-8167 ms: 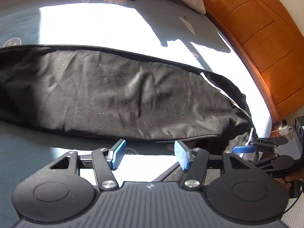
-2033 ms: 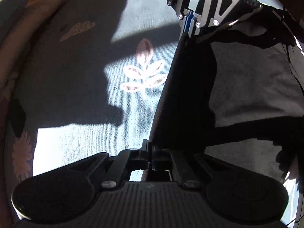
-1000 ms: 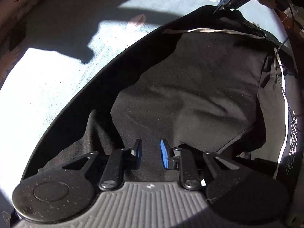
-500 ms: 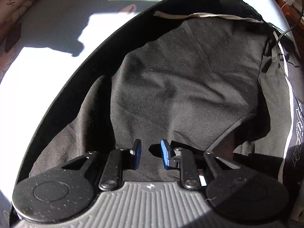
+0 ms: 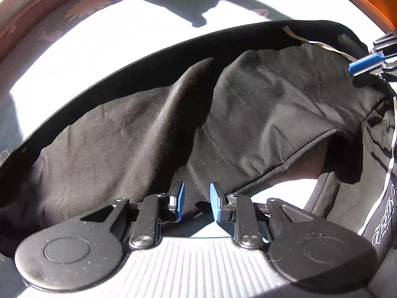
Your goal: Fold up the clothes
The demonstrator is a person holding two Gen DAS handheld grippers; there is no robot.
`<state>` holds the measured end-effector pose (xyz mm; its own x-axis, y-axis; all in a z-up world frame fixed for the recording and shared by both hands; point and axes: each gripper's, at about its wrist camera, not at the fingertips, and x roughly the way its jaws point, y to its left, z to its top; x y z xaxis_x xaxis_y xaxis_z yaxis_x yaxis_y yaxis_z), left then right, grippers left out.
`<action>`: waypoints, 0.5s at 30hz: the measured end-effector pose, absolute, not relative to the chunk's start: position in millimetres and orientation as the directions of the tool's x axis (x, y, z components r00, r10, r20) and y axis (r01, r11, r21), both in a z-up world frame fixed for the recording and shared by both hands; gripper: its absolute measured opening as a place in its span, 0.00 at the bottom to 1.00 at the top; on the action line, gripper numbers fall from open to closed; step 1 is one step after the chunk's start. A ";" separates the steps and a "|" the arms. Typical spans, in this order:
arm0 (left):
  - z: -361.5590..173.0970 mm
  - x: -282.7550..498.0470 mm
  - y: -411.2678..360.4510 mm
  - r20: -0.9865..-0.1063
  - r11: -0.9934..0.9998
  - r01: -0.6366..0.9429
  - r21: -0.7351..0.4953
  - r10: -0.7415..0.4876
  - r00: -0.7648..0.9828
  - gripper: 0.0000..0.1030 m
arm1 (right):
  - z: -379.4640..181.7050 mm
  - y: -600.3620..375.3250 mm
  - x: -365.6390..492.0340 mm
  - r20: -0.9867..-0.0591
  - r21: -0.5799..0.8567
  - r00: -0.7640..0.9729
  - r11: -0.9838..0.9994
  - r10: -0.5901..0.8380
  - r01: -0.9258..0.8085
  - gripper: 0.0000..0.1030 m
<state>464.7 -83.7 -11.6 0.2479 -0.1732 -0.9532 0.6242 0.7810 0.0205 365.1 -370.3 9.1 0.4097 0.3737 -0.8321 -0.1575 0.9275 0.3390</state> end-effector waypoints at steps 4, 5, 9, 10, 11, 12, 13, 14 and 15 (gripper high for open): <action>-2.8 483.5 -1.9 -0.920 0.926 0.375 0.032 -0.120 0.373 0.23 | 15.0 -319.2 361.8 -0.798 0.423 0.382 0.884 0.467 -0.198 0.24; -2.4 488.8 23.6 -0.910 0.954 0.298 0.031 -0.096 0.403 0.23 | 17.6 -303.8 364.1 -0.800 0.416 0.375 0.883 0.468 -0.215 0.24; -10.0 510.1 136.8 -0.876 0.998 -0.031 -0.050 -0.029 0.481 0.23 | 28.2 -255.7 378.4 -0.810 0.366 0.375 0.888 0.452 -0.278 0.24; -14.4 514.3 158.5 -0.875 0.993 -0.088 -0.076 -0.024 0.484 0.22 | 31.3 -245.0 383.3 -0.808 0.359 0.380 0.887 0.451 -0.290 0.24; -18.9 518.9 177.3 -0.875 0.987 -0.128 -0.102 -0.028 0.484 0.27 | 35.3 -231.5 390.6 -0.802 0.351 0.391 0.886 0.451 -0.302 0.24; -23.7 524.5 196.6 -0.875 0.978 -0.162 -0.130 -0.036 0.483 0.31 | 39.3 -217.9 398.0 -0.797 0.343 0.403 0.886 0.451 -0.313 0.24; -28.7 529.1 215.3 -0.874 0.967 -0.192 -0.165 -0.053 0.483 0.40 | 43.4 -199.3 409.0 -0.792 0.329 0.411 0.883 0.452 -0.336 0.24; -33.8 531.9 230.6 -0.868 0.953 -0.216 -0.212 -0.082 0.489 0.42 | 46.9 -183.2 417.8 -0.790 0.310 0.420 0.882 0.446 -0.355 0.24; -38.7 534.2 241.4 -0.861 0.937 -0.229 -0.263 -0.120 0.495 0.42 | 51.3 -163.1 429.1 -0.786 0.277 0.437 0.881 0.437 -0.383 0.24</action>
